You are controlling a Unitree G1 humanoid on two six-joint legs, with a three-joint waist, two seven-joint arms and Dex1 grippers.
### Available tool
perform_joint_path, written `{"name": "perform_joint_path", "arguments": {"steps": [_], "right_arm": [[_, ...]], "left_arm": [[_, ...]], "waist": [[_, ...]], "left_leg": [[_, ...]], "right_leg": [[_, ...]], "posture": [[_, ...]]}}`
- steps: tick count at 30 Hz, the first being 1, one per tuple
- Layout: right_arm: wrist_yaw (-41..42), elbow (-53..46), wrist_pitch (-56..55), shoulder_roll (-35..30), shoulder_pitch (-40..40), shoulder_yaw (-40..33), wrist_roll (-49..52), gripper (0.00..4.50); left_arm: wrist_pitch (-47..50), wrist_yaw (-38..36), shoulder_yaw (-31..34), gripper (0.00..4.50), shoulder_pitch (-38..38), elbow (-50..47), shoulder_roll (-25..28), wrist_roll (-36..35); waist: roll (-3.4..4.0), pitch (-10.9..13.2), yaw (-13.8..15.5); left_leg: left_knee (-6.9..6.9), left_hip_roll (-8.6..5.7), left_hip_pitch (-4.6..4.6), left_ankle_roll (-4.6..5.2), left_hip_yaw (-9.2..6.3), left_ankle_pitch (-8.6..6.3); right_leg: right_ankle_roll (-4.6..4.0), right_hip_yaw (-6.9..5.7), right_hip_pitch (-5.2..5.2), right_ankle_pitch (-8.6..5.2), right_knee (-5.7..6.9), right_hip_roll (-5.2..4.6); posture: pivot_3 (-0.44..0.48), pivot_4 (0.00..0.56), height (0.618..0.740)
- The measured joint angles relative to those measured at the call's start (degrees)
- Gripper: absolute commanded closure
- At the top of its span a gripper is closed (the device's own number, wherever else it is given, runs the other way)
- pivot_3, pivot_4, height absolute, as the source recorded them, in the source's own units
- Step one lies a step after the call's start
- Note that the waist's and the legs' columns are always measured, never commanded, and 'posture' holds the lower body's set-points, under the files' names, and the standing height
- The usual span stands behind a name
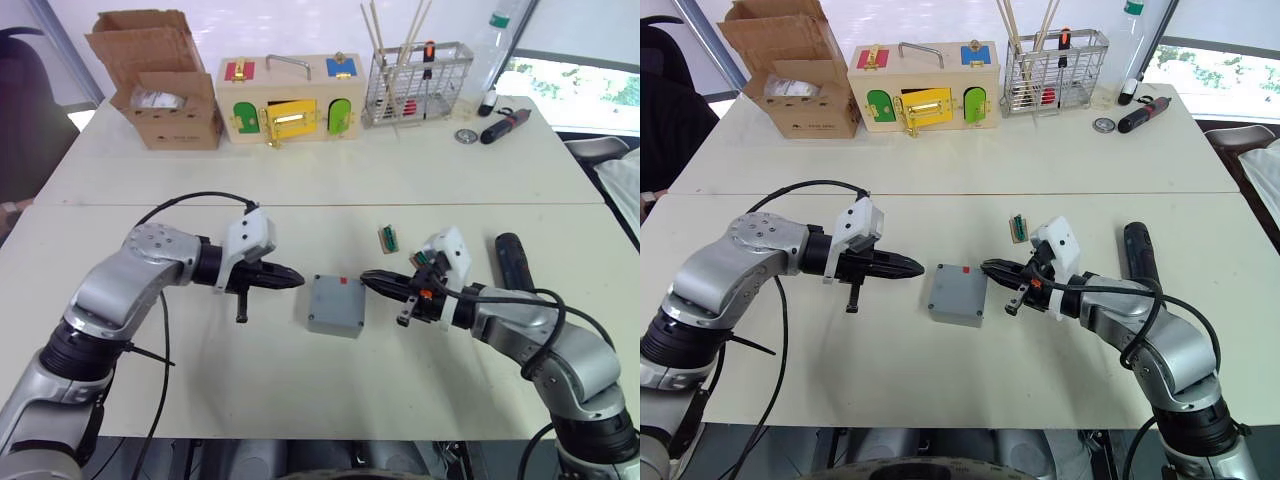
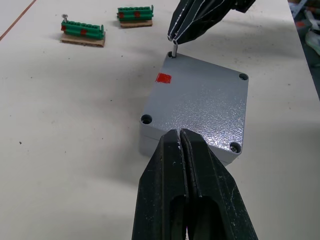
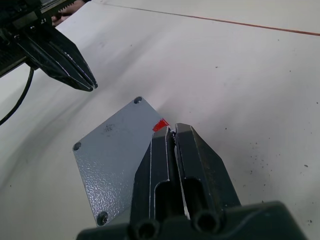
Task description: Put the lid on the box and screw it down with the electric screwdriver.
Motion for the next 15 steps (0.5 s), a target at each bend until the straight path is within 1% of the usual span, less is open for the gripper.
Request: {"name": "perform_joint_path", "arguments": {"steps": [15], "right_arm": [[0.94, 2.04, -1.4, -0.16, -0.28, 2.77, -3.04, 4.46]], "left_arm": [[-0.02, 0.46, -0.03, 4.5, 0.01, 0.0, -0.6, 0.58]], "waist": [[0.0, 0.0, -0.03]], "left_leg": [[0.0, 0.0, 0.0, 0.0, 0.0, 0.0]], "right_leg": [[0.0, 0.0, 0.0, 0.0, 0.0, 0.01]], "posture": [[0.0, 0.15, 0.74]]}}
